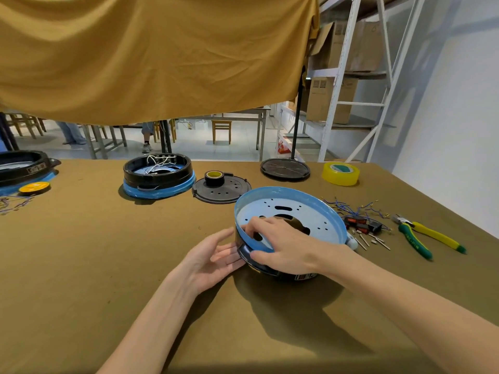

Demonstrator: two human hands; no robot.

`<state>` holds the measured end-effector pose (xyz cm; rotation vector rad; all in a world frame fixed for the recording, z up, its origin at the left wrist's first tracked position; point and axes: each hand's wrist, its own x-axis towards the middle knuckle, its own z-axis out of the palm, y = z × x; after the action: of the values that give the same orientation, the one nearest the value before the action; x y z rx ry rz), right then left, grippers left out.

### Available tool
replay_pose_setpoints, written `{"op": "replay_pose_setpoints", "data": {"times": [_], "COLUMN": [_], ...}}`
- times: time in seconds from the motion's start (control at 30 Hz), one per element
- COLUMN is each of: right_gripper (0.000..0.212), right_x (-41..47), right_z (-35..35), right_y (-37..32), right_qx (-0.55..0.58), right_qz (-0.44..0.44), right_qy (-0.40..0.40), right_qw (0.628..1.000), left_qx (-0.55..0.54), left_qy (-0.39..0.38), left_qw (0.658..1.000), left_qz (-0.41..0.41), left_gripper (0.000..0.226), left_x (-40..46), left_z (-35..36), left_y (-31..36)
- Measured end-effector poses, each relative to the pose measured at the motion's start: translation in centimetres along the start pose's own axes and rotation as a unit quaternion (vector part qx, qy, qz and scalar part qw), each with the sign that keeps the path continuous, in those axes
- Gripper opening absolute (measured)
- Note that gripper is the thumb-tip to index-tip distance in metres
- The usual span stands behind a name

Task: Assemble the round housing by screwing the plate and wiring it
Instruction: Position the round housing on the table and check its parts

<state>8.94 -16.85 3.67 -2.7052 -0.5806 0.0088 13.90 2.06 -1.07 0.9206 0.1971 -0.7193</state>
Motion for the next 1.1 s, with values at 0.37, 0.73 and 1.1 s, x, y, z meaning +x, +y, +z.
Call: {"op": "replay_pose_setpoints", "data": {"times": [0.37,0.73,1.1], "right_gripper": [0.052,0.062,0.060], "right_x": [0.2,0.8,0.5], "right_z": [-0.3,0.5,0.3], "right_y": [1.9,1.4,1.2], "right_qx": [0.190,0.152,0.131], "right_qz": [0.080,0.074,0.070], "right_qy": [0.037,0.031,0.033], "right_qw": [0.978,0.985,0.988], "left_qx": [0.112,0.091,0.103], "left_qy": [0.047,0.041,0.029], "left_qw": [0.993,0.995,0.994], "left_qz": [-0.002,-0.004,-0.021], "left_gripper": [0.071,0.081,0.073], "left_x": [0.7,0.6,0.9], "left_z": [1.1,0.8,1.1], "left_y": [0.8,0.6,1.2]}}
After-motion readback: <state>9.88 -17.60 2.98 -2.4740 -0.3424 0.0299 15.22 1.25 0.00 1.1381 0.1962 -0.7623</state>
